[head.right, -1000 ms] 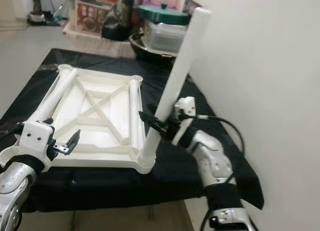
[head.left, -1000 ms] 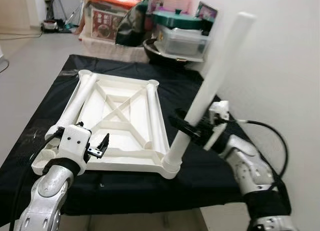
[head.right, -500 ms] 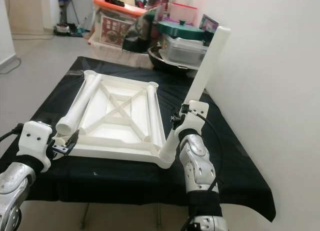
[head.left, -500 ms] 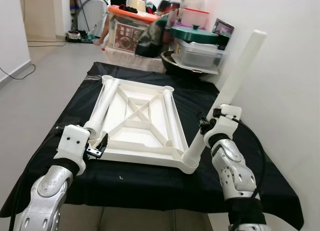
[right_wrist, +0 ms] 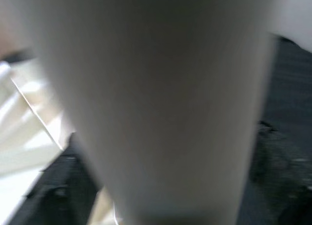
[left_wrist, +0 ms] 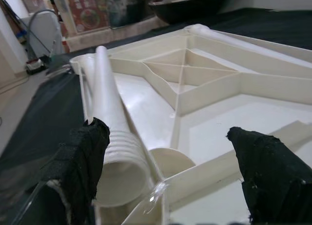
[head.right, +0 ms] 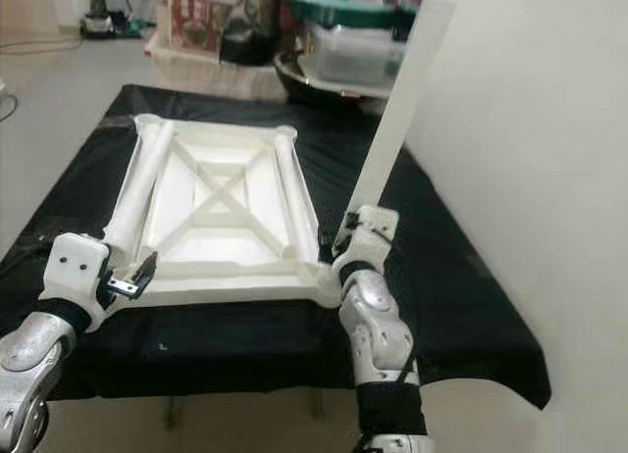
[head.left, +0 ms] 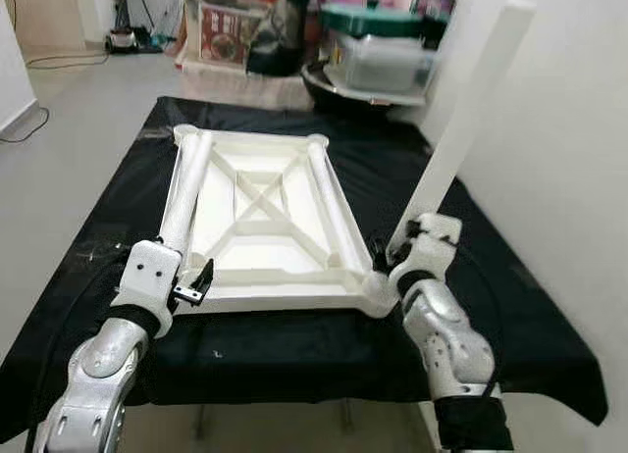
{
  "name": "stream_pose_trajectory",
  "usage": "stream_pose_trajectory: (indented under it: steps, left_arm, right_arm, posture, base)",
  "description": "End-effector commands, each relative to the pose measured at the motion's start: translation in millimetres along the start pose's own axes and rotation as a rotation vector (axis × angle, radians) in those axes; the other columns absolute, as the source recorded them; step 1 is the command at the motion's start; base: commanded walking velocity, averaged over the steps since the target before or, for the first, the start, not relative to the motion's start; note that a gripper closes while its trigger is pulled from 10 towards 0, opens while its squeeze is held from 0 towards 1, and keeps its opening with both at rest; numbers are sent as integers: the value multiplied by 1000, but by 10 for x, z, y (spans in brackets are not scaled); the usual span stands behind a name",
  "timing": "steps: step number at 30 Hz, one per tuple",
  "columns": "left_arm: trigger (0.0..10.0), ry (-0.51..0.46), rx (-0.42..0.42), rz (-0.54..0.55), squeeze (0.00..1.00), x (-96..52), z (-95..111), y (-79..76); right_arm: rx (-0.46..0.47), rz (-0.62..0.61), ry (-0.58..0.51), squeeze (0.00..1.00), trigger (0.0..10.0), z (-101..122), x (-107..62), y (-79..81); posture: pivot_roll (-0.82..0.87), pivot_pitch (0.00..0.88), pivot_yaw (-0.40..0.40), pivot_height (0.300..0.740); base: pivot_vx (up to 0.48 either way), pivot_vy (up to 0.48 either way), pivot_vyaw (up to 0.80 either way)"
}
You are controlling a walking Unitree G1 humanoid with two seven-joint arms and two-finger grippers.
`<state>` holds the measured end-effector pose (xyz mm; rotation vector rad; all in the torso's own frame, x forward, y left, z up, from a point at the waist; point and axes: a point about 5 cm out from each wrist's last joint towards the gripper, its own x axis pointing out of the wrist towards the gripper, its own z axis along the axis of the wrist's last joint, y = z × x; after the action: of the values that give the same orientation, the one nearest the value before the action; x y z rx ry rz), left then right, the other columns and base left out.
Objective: Building children table
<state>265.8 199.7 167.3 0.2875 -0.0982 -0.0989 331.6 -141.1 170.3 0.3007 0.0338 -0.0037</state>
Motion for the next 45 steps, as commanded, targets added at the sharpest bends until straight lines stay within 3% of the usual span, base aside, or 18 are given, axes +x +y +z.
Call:
stream_pose_trajectory:
  steps: [1,10,13,14,15,16,17,21,24,31,32,36,37,42,44,45]
  left_arm:
    - [10000,-1,10,-11,0,12,-2,-16]
    - [10000,-7,18,-16,0,39,8,-6]
    - [10000,-8,21,-19,0,46,4,-7]
    - [10000,-8,21,-19,0,46,4,-7]
    - [10000,-9,20,-22,0,49,2,-12]
    - [10000,-9,20,-22,0,49,2,-12]
    - [10000,-9,20,-23,0,52,2,-15]
    - [10000,-10,21,-26,0,74,-11,-19]
    - [10000,-9,21,-26,0,79,-19,-19]
    - [10000,-10,18,-34,0,101,-29,-57]
    - [10000,-11,19,-35,0,104,-27,-53]
    - [10000,-12,21,-36,0,107,-26,-47]
    - [10000,-12,23,-34,0,106,-29,-39]
    - [10000,-14,27,-31,0,99,-31,-31]
    - [10000,-17,24,-33,0,92,-23,-48]
    - [10000,-17,24,-33,0,92,-23,-48]
  right_arm:
    - [28,38,-79,1000,10000,169,-8,20]
    - [51,176,-172,1000,10000,445,-45,21]
    - [-18,407,-187,1000,10000,659,-58,4]
    - [-18,407,-187,1000,10000,659,-58,4]
    - [-52,491,-154,463,10000,687,-34,-48]
    - [-52,491,-154,463,10000,687,-34,-48]
    - [-69,539,-129,0,10000,699,-20,-90]
    - [-153,638,-14,0,10000,800,166,-504]
    - [-171,673,22,0,10000,835,209,-591]
    - [-204,715,74,0,10000,869,345,-621]
    - [-207,720,73,0,9216,884,371,-610]
    - [-208,730,71,0,9216,904,396,-602]
    - [-204,728,75,0,0,896,406,-610]
    - [-157,667,94,0,0,774,454,-703]
    - [-197,531,99,0,0,658,484,-776]
    - [-197,531,99,0,0,658,484,-776]
  posture:
    - [103,0,-153,740]
    - [94,0,-148,740]
    - [94,0,-150,740]
    - [94,0,-150,740]
    - [94,0,-151,740]
    - [94,0,-151,740]
    - [94,0,-151,740]
    - [96,0,-155,740]
    - [96,0,-155,740]
    - [106,0,-161,740]
    - [110,0,-163,740]
    - [110,0,-163,740]
    - [115,0,-167,740]
    - [119,0,-172,740]
    - [120,0,-173,740]
    - [120,0,-173,740]
  base:
    - [0,0,0]
    - [0,0,0]
    - [0,0,0]
    - [0,0,0]
    - [0,0,0]
    - [0,0,0]
    - [0,0,0]
    - [0,0,0]
    - [0,0,0]
    - [0,0,0]
    - [0,0,0]
    - [0,0,0]
    - [0,0,0]
    - [0,0,0]
    - [0,0,0]
    - [0,0,0]
